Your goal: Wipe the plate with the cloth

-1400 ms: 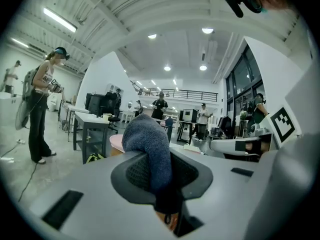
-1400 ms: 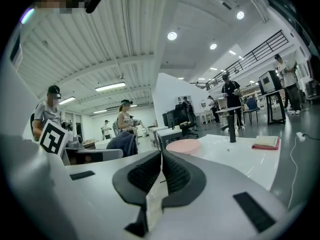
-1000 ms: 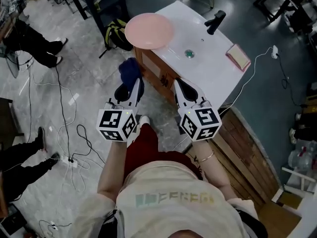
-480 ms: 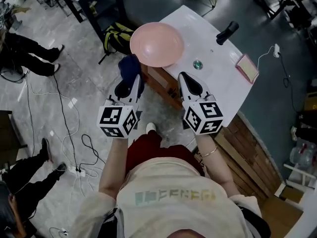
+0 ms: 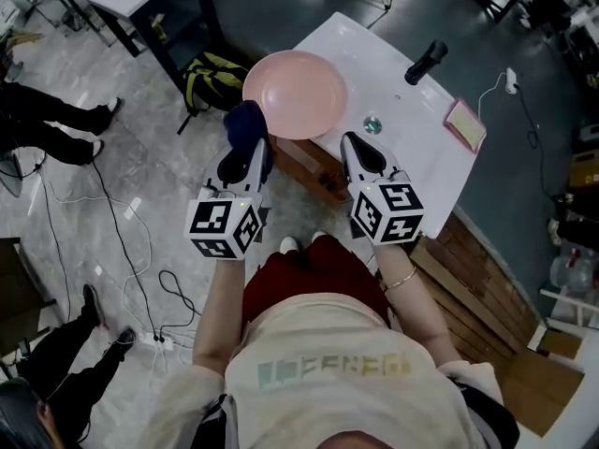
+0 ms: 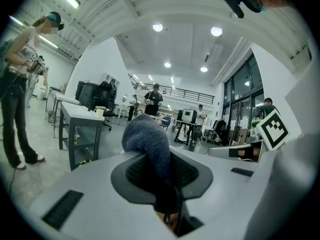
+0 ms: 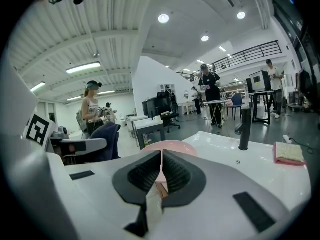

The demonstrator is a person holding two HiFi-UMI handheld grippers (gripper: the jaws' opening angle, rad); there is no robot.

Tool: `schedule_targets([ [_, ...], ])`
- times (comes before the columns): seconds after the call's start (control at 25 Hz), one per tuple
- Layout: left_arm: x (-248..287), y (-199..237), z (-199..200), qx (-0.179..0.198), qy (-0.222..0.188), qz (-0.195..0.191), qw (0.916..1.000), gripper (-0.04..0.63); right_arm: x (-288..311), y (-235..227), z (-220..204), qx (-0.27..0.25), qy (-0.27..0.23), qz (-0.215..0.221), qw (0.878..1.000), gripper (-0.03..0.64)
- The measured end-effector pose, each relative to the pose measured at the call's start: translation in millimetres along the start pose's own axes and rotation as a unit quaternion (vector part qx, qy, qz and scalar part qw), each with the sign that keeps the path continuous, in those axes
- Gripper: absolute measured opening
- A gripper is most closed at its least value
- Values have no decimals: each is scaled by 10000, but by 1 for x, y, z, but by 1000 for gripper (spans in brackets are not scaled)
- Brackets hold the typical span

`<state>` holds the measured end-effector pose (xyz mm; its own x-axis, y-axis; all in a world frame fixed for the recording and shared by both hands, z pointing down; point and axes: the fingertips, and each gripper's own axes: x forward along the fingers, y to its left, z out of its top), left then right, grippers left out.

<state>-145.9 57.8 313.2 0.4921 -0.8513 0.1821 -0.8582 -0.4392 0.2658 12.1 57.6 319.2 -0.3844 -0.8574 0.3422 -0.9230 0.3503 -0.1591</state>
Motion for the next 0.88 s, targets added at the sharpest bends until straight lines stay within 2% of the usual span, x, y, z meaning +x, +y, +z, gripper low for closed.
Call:
schedule_targets([
  [0.32, 15, 20, 12, -100, -55, 79, 9999, 80, 25, -14, 1, -39, 196, -105, 9997, 38],
  [0.56, 32, 36, 17, -85, -7, 149, 9999, 80, 48, -35, -1, -47, 456, -399, 9982, 38],
  [0.88, 86, 46, 22, -30, 76, 63, 9999, 80, 92, -70, -1, 5, 619, -461, 9970, 38],
])
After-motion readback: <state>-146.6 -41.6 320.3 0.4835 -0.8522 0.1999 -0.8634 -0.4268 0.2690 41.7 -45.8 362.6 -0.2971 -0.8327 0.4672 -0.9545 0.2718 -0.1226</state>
